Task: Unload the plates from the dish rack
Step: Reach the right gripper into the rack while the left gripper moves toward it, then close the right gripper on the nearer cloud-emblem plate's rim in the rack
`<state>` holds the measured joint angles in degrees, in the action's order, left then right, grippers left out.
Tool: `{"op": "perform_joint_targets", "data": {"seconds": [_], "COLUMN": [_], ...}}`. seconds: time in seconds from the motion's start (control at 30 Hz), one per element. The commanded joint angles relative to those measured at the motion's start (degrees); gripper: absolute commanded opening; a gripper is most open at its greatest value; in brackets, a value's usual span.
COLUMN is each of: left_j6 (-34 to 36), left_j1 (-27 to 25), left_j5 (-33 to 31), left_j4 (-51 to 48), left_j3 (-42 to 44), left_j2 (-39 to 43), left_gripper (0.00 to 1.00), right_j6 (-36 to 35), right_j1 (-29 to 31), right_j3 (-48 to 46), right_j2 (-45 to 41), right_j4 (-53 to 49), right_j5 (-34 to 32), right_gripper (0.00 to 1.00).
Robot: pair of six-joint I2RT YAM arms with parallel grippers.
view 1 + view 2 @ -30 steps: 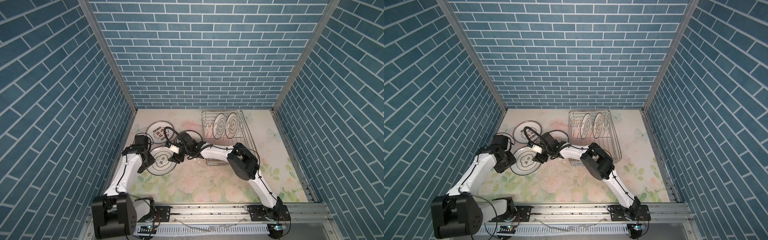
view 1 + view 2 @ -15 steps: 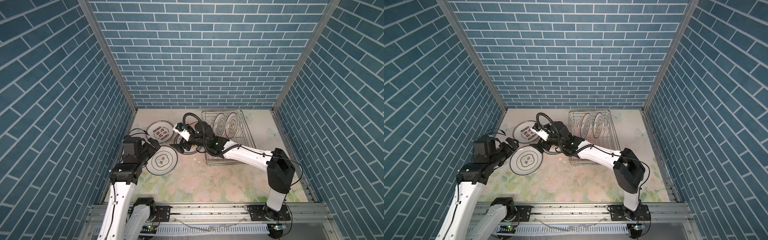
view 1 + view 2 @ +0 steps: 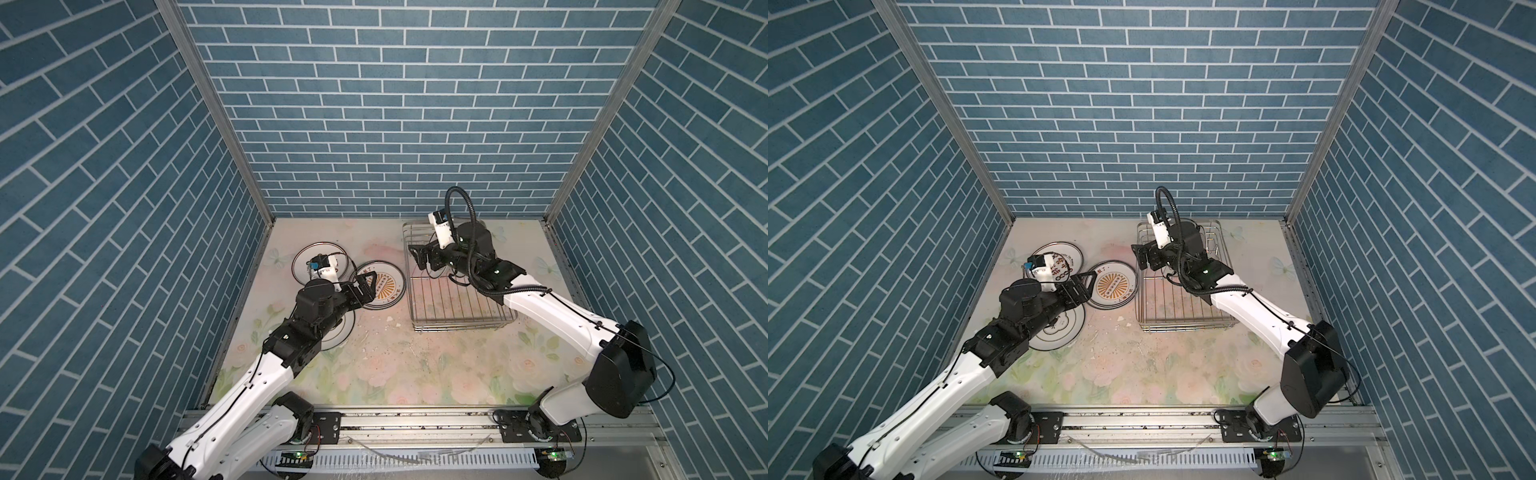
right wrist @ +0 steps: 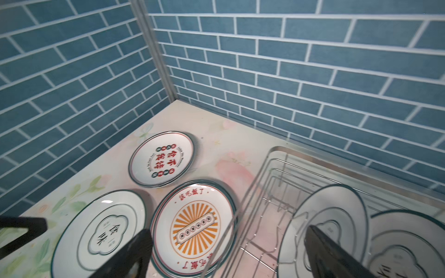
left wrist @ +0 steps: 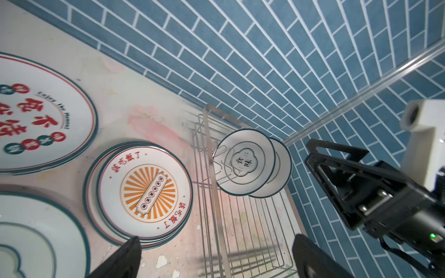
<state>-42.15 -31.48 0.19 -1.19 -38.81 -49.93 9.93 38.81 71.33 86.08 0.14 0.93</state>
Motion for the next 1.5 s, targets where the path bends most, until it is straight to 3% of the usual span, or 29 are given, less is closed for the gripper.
{"op": "perform_joint_targets", "data": {"seconds": [0.0,0.1,0.3,0.4,0.5,0.6,0.73,0.93,1.1,1.37,1.47], "left_j6": [5.61,9.58,12.60,13.14,12.88,12.47,11.83,11.14,9.19,8.34,8.66], "left_j1": [-2.80,-5.81,-6.57,-6.57,-6.73,-7.01,-7.01,-7.20,-7.27,-7.33,-7.28], "left_j5": [-0.40,0.89,4.04,9.20,11.85,10.68,9.59,7.95,3.91,2.85,1.91], "left_j4": [7.18,9.67,13.21,18.91,22.32,22.95,24.51,25.86,24.21,23.27,22.63], "left_j3": [-1.00,-1.01,-2.77,-1.36,0.41,0.23,0.46,2.11,2.51,3.04,3.21], "left_j2": [-2.03,-4.91,-10.09,-11.27,-12.63,-14.56,-16.94,-17.99,-17.64,-18.31,-17.84], "left_gripper": [1.00,1.00,1.00,1.00,1.00,1.00,1.00,1.00,1.00,1.00,1.00], "right_j6": [4.66,5.10,6.67,6.24,6.05,6.09,5.95,5.75,6.11,5.15,4.39], "right_j1": [-3.13,-5.26,-7.59,-7.69,-7.68,-7.59,-7.04,-6.70,-6.09,-4.08,-4.04], "right_j3": [-1.12,1.36,7.58,11.16,12.99,14.76,16.42,17.14,19.41,21.42,21.31], "right_j2": [-0.18,2.28,8.99,12.65,14.83,16.58,18.43,20.25,22.52,24.71,24.92], "right_j4": [-3.71,-7.00,-12.28,-14.54,-15.08,-16.16,-17.86,-17.19,-18.43,-19.79,-19.30], "right_j5": [-3.28,-6.41,-13.37,-15.43,-19.32,-21.03,-24.60,-24.30,-25.52,-32.19,-30.94], "right_gripper": [0.99,0.99,0.96,0.84,0.66,0.55,0.49,0.37,0.32,0.22,0.18]}}
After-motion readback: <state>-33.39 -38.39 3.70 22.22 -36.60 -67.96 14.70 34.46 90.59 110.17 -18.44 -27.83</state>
